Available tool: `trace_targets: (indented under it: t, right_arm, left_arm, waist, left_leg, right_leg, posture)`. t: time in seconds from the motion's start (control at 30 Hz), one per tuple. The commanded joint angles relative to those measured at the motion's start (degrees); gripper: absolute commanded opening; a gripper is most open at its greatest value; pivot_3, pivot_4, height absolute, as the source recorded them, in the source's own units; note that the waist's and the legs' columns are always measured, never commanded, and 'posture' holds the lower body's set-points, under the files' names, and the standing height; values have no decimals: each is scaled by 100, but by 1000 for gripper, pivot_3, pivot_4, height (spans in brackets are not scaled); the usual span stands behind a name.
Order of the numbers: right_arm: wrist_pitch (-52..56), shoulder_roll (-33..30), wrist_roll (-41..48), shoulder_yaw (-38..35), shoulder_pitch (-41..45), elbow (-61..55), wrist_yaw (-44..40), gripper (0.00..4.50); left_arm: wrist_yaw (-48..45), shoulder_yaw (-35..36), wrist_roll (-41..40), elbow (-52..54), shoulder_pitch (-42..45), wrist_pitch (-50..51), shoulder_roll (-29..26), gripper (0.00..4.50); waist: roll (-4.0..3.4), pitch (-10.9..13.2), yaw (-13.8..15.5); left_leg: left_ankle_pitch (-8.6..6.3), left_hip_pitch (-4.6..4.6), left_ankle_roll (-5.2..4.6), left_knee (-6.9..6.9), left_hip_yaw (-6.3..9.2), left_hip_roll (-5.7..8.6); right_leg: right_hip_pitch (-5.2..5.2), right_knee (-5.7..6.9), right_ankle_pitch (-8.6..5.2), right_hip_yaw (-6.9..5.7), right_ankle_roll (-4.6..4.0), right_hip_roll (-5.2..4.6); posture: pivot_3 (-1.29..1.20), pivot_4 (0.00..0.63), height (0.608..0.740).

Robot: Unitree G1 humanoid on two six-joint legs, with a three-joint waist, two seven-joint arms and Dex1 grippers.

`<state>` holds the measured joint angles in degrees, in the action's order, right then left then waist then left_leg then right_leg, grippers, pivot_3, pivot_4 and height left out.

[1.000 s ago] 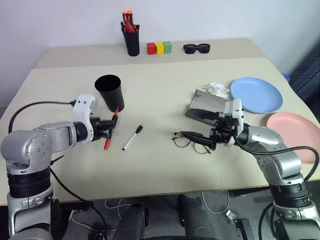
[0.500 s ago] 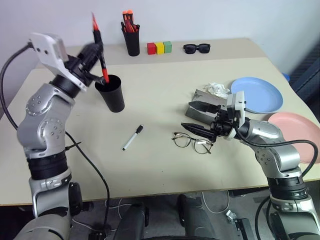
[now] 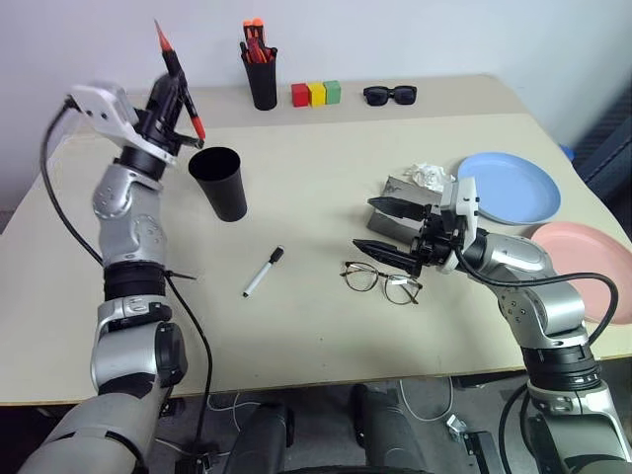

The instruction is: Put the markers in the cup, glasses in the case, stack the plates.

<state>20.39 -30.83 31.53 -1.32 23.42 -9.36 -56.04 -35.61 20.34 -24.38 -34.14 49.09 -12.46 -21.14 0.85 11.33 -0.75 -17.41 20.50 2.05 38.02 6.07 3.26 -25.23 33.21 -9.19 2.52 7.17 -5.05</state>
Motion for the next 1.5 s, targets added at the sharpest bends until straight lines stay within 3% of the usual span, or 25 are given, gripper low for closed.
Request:
trace_targets:
  t: [0.03, 0.53, 0.63, 0.83, 0.9, 1.03, 1.27, 1.43, 1.5]
  right_arm:
    - [-148, -1, 0, -124, 52, -187, 41, 4091]
    - [-263, 4, -111, -101, 86, -113, 76, 4091]
    - [-266, 10, -114, -98, 102, -100, 69, 4091]
    - [-297, 42, -141, -65, 119, -75, 75, 4091]
    - [-318, 43, -156, -64, 133, -56, 79, 4091]
    - [-321, 28, -151, -88, 123, -64, 74, 4091]
    - [-343, 29, -157, -90, 154, -3, 43, 4091]
    - [-411, 89, -199, -50, 261, 137, 17, 4091]
    - [-428, 118, -196, -28, 288, 169, 10, 4091]
  left_arm:
    - [-76, 30, -40, -90, -27, -286, 77, 17]
    - [0, -67, 124, -301, -355, -596, 204, 17]
    - [-15, -55, 104, -291, -365, -580, 203, 1268]
    - [-74, -65, -13, 76, -440, -343, 190, 4466]
    - [33, -112, -10, 405, -520, -82, 160, 4466]
    - [480, -414, -129, 1905, -860, 1515, -47, 4466]
    - [984, -1349, -254, 4827, -1685, 4913, -972, 4466]
    - [1627, -1559, -711, 5648, -1864, 7404, -925, 4466]
    - [1790, -1630, -726, 5688, -1873, 7955, -856, 4466]
  waist:
    - [0, 0, 1]
    - [0, 0, 2]
    - [0, 0, 2]
    - [0, 0, 1]
    - [0, 0, 0]
    - [0, 0, -12]
    - [-2, 0, -28]
    - [-2, 0, -26]
    - [-2, 0, -25]
  left_leg:
    - [0, 0, 0, 0, 0, 0]
    - [-1, -2, -1, 1, 0, 0]
    - [-1, -2, -1, 1, 0, 0]
    - [-1, -2, -1, 1, 1, 0]
    - [-1, -2, -1, 1, 1, 0]
    - [-1, -2, -2, 1, 3, 0]
    - [-1, -5, -2, 0, 4, 0]
    - [-1, -8, -2, 1, 5, -1]
    - [-1, -8, -2, 1, 6, -1]
  right_leg:
    - [0, 0, 0, 0, 0, 0]
    - [1, 2, 1, 0, 1, 0]
    - [1, 2, 2, 0, 1, 0]
    - [1, 2, 2, 0, 1, 1]
    - [1, 2, 2, 0, 1, 1]
    - [0, 4, 2, 0, 1, 1]
    - [1, 8, 1, 2, 1, 2]
    - [2, 13, 0, 2, 0, 3]
    - [3, 13, 0, 1, 0, 5]
  posture:
    - [0, 150, 740]
    - [0, 150, 740]
    - [0, 150, 740]
    - [0, 150, 740]
    - [0, 150, 740]
    - [0, 150, 740]
    - [0, 150, 740]
    - [0, 150, 740]
    - [0, 150, 740]
